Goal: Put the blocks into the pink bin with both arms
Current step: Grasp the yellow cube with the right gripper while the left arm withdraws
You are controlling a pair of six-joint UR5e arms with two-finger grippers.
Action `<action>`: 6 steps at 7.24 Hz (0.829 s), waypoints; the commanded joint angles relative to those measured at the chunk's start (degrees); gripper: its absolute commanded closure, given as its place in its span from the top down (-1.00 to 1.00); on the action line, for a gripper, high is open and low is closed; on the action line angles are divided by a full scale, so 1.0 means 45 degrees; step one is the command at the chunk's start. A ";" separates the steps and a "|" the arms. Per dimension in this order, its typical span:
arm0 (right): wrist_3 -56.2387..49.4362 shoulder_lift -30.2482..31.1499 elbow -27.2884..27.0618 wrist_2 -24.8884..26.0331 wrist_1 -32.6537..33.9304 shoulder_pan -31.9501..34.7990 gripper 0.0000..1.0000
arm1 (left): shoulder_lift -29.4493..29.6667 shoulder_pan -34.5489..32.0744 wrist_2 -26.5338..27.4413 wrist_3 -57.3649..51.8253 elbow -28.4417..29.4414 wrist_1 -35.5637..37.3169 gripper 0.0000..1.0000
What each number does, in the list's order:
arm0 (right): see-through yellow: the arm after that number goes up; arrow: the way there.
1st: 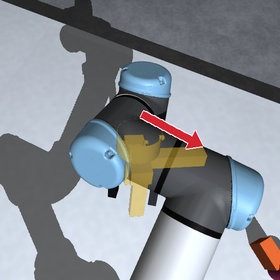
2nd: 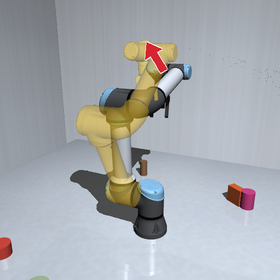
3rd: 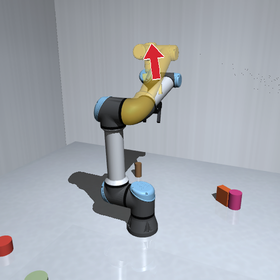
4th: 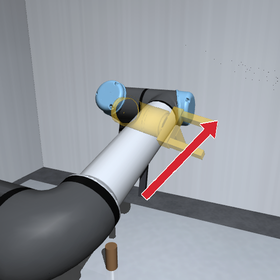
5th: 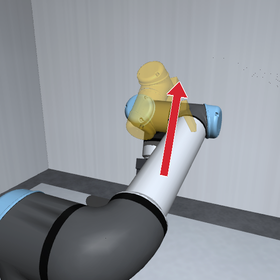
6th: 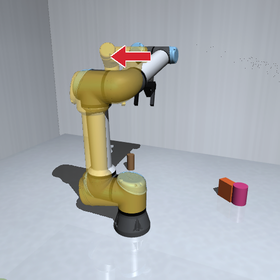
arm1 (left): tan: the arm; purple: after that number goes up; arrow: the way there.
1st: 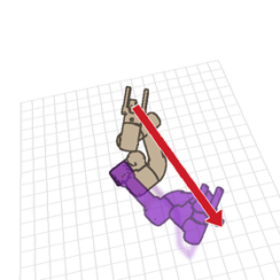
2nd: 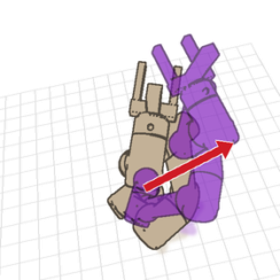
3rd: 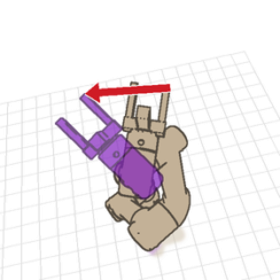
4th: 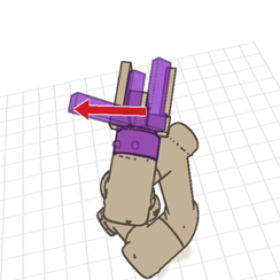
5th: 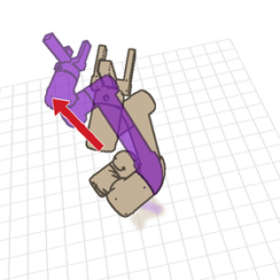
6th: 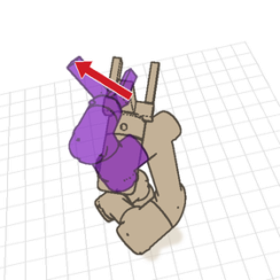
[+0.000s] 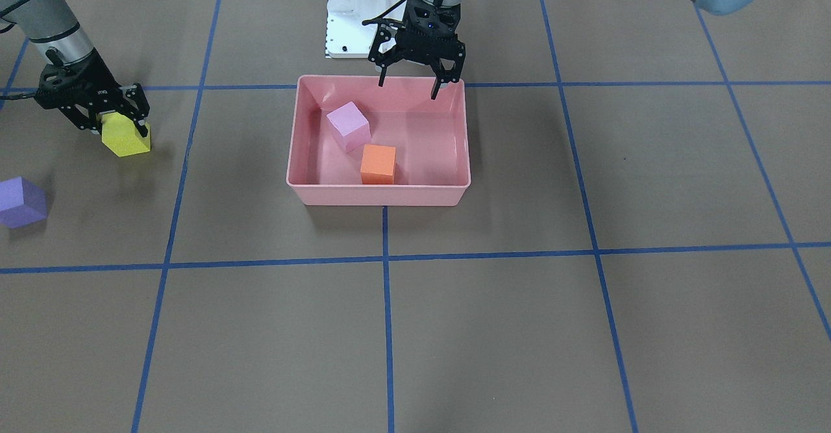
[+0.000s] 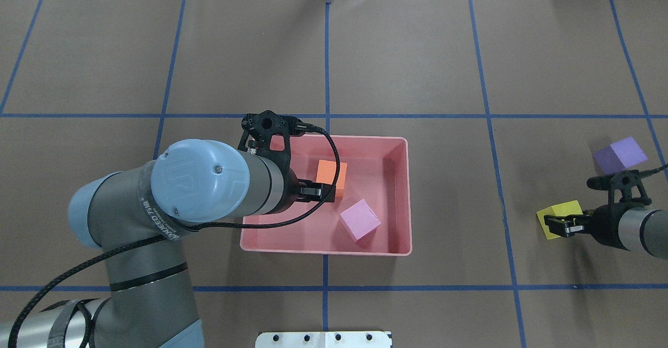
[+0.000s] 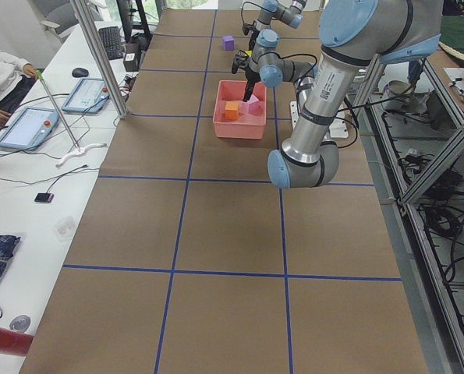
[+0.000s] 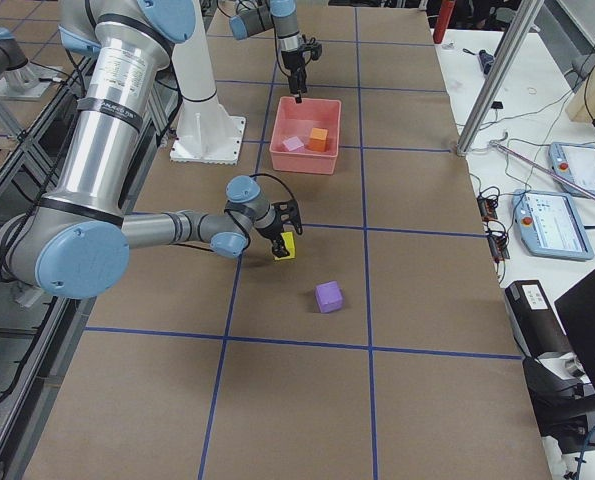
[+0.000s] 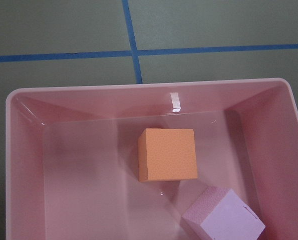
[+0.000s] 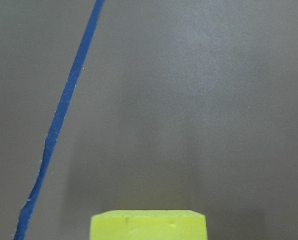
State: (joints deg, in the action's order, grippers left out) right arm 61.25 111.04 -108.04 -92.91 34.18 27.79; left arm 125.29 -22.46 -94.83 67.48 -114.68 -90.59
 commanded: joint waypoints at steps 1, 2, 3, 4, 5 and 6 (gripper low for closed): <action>0.0021 -0.0008 -0.0267 -0.0075 0.0042 0.0017 -1.00 | -0.1290 -0.1539 -0.1375 -0.2520 -0.0801 0.0015 1.00; 0.0021 -0.0124 -0.0713 -0.0191 0.0758 0.0017 -1.00 | -0.2034 -0.3195 -0.3340 -0.4429 -0.0824 0.0015 1.00; 0.0021 -0.0299 -0.1607 -0.0289 0.2041 0.0036 -1.00 | -0.2892 -0.4739 -0.4733 -0.6730 -0.0766 -0.0005 1.00; 0.0041 -0.0649 -0.2215 -0.0368 0.3021 0.0114 -1.00 | -0.3635 -0.5857 -0.5443 -0.8339 -0.0708 -0.0024 1.00; 0.0137 -0.1348 -0.2434 -0.0484 0.3862 0.0327 -1.00 | -0.4242 -0.6545 -0.5662 -0.9244 -0.0688 -0.0121 1.00; 0.0564 -0.2438 -0.2746 -0.0737 0.5359 0.0581 -1.00 | -0.4809 -0.7267 -0.6109 -1.0433 -0.0610 -0.0141 1.00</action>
State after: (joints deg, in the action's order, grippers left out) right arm 62.23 104.90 -118.55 -95.16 51.35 29.21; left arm 106.96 -50.87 -119.80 27.08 -117.74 -91.02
